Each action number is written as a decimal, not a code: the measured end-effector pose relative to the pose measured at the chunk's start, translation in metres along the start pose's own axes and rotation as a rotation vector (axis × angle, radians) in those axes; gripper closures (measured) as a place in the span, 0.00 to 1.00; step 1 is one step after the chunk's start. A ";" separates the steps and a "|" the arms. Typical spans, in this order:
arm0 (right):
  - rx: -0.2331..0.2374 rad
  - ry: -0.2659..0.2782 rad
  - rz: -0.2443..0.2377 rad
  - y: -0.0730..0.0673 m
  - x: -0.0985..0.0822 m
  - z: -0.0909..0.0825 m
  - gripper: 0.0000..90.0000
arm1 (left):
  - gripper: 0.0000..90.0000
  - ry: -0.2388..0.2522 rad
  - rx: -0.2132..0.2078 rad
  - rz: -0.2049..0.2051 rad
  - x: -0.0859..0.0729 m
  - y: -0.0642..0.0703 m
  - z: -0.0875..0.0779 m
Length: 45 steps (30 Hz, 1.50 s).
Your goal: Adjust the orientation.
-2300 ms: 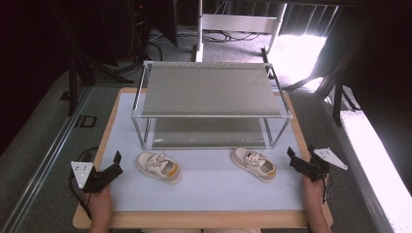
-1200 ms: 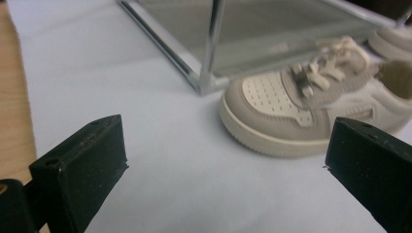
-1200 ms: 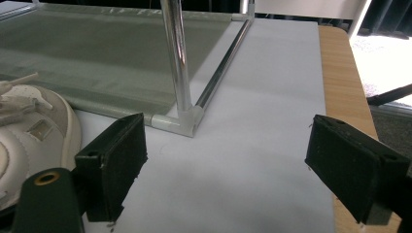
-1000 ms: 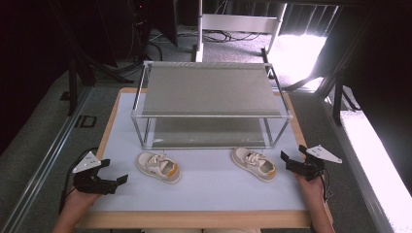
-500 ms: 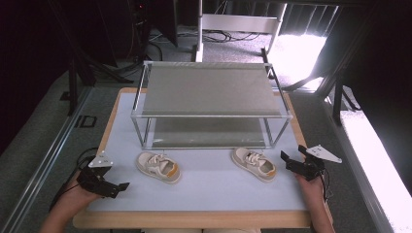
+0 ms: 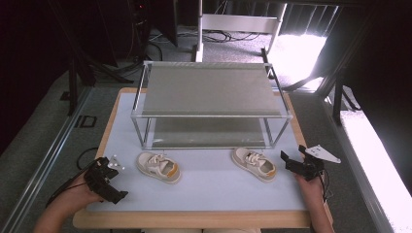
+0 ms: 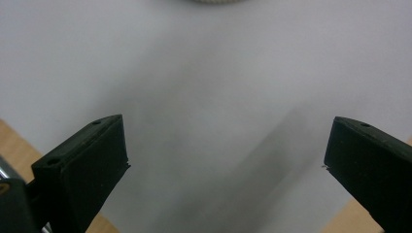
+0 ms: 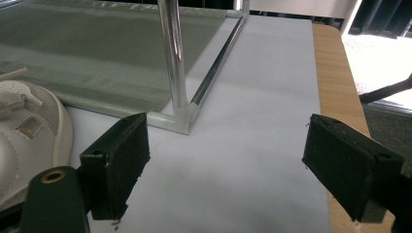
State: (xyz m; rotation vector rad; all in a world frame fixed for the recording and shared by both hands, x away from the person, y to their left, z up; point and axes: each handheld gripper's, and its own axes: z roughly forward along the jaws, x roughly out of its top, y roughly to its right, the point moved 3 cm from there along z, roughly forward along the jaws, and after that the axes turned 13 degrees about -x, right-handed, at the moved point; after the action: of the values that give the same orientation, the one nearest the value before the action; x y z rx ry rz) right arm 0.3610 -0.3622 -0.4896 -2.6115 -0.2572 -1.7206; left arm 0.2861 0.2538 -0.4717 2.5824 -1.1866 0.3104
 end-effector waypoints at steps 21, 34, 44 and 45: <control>-0.013 0.000 0.011 0.000 0.000 0.000 0.16 | 0.06 -0.018 -0.072 -0.006 0.034 0.016 -0.011; -0.011 0.005 0.010 0.000 0.000 -0.001 0.16 | 0.06 -0.017 -0.103 0.085 0.072 0.048 -0.022; -0.006 0.007 0.008 0.000 0.000 -0.001 0.16 | 0.06 -0.028 -0.120 0.137 0.101 0.064 -0.025; -0.007 0.008 0.007 0.000 0.000 -0.001 0.16 | 0.06 -0.032 -0.119 0.144 0.103 0.065 -0.025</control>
State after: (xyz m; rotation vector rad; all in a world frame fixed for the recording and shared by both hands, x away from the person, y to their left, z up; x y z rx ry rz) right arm 0.3600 -0.3627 -0.4893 -2.6066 -0.2418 -1.7318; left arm 0.3003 0.1493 -0.4062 2.4150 -1.3625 0.2221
